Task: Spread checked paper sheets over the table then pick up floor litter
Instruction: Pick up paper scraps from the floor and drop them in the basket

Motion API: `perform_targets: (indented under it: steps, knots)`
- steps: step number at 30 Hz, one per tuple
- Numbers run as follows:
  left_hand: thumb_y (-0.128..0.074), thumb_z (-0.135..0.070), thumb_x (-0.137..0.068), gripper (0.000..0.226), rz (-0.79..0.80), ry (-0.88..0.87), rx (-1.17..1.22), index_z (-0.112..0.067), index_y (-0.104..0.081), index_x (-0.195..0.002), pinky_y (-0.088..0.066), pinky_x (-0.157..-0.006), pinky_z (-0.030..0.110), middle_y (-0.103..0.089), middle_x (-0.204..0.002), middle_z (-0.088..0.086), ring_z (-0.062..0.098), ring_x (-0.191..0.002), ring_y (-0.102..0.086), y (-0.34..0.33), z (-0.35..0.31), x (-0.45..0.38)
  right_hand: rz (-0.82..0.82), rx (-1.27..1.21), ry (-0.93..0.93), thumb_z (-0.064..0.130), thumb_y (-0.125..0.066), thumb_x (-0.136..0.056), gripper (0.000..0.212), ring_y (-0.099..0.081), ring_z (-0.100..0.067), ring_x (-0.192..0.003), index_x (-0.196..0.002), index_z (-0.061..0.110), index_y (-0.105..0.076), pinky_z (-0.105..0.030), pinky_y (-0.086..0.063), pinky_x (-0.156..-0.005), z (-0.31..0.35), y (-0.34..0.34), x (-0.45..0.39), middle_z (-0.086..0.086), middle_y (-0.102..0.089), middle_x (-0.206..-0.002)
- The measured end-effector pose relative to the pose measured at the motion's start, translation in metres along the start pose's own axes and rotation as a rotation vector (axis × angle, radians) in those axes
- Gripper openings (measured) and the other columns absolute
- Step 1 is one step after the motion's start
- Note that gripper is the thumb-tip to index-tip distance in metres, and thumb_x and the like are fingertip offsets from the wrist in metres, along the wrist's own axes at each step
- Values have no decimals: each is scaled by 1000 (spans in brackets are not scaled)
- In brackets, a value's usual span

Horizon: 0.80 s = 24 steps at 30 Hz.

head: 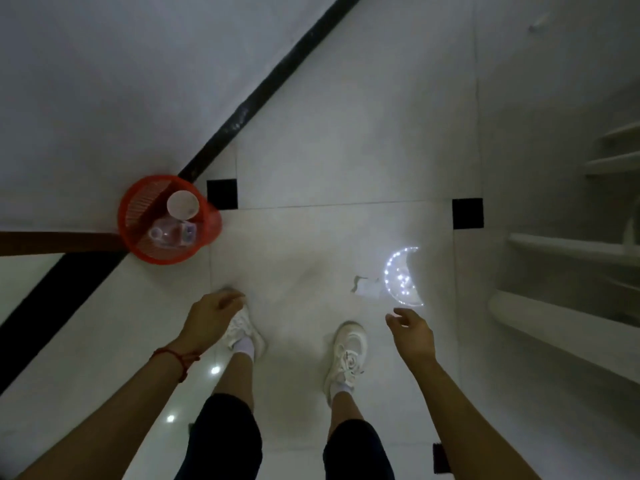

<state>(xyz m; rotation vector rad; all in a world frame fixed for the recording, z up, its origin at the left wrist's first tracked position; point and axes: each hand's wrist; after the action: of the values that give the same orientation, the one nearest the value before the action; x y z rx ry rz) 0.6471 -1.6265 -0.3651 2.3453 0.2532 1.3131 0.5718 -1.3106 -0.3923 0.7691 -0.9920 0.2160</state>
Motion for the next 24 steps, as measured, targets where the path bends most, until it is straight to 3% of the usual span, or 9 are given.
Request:
perform_targets:
  steps: [9, 14, 19, 24]
  knots:
    - [-53, -17, -91, 20, 82, 30, 27, -9, -66, -105, -46, -82, 28, -66, -93, 5, 17, -85, -59, -113, 20, -11, -12, -32, -82, 29, -57, -89, 40, -57, -30, -111, -124, 10, -54, -29, -41, -87, -58, -28, -82, -15, -61, -122]
    - [-50, -18, -93, 22, 102, 35, 44, -9, -64, -106, -46, -71, 22, -66, -92, 6, 17, -83, -60, -152, 53, -59, -28, 9, 9, 29, -59, -88, 45, -54, -31, -115, -127, 9, -51, -35, -43, -93, -76, -81, -146, -17, -58, -126]
    - [-48, -21, -94, 22, 86, 42, 61, -11, -64, -106, -47, -66, 19, -66, -91, 3, 16, -84, -61, -178, 99, -124, -79, 242, 86, 35, -58, -88, 54, -47, -36, -122, -134, 12, -41, -44, -42, -95, -103, -133, -230, -19, -44, -136]
    - [-48, -22, -94, 22, 59, 74, 65, -11, -63, -106, -48, -68, 21, -66, -91, 3, 16, -86, -61, -192, 138, -162, -117, 487, 142, 38, -66, -81, 63, -43, -39, -118, -131, 11, -37, -48, -46, -86, -134, -171, -279, -19, -36, -133]
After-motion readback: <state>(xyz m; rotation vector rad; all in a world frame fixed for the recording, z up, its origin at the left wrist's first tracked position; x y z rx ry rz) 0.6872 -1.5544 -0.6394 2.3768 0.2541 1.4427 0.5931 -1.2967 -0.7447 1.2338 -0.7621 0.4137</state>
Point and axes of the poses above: each hand's wrist, its own x-axis away from the middle knuckle, its own y-axis out of the back of the hand, z = x × y
